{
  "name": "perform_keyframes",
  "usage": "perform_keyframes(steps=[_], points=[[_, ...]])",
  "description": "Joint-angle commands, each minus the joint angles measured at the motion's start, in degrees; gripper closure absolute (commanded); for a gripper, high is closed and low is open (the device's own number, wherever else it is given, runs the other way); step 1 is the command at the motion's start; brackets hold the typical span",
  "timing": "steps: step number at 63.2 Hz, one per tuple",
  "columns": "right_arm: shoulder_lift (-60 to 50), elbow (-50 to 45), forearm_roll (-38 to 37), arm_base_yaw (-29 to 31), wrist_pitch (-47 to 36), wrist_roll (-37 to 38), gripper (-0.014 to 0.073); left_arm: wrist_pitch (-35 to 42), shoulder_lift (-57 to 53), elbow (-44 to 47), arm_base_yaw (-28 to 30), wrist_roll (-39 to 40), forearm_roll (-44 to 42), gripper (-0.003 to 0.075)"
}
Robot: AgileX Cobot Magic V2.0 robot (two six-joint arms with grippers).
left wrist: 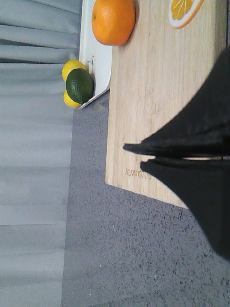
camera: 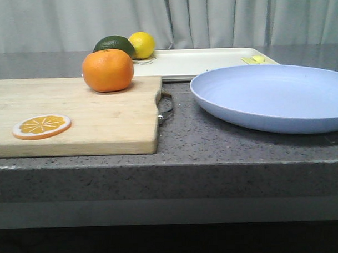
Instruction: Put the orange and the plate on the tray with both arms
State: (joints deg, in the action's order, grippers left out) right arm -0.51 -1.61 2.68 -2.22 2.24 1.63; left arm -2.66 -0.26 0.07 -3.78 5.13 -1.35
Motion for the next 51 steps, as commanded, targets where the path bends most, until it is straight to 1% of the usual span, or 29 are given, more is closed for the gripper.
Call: perform_keyframes(steps=[1, 10, 19, 23, 27, 36, 43, 51], points=[[-1.33, 0.31, 0.18, 0.37, -5.06, 0.04, 0.0662, 4.6, -1.1, 0.35, -0.45, 0.29, -0.02, 0.0738], [-1.33, 0.31, 0.18, 0.37, -5.06, 0.04, 0.0662, 4.6, -1.1, 0.35, -0.45, 0.29, -0.02, 0.0738], [-1.33, 0.51, 0.18, 0.37, -5.64, 0.04, 0.0662, 6.22, -1.1, 0.14, -0.45, 0.29, -0.02, 0.0738], [-1.33, 1.61, 0.18, 0.37, -4.61, 0.04, 0.0662, 7.43, -1.1, -0.58, -0.45, 0.29, 0.61, 0.0738], [-1.33, 3.83, 0.18, 0.37, -3.2, 0.04, 0.0662, 7.04, -1.1, -2.34, -0.45, 0.29, 2.43, 0.0738], [-1.05, 10.92, 0.18, 0.37, 2.76, -0.01, 0.0662, 3.05, -0.43, -9.02, -0.45, 0.29, 4.11, 0.0738], [0.97, 18.05, -0.28, 0.37, 7.22, -0.06, 0.0662, -3.35, 1.95, -16.77, -0.45, 0.29, 4.1, 0.0738], [6.29, 25.64, -1.62, 0.37, 11.61, -0.06, 0.0662, -10.13, 6.61, -25.54, -0.45, 0.29, 3.99, 0.0738]])
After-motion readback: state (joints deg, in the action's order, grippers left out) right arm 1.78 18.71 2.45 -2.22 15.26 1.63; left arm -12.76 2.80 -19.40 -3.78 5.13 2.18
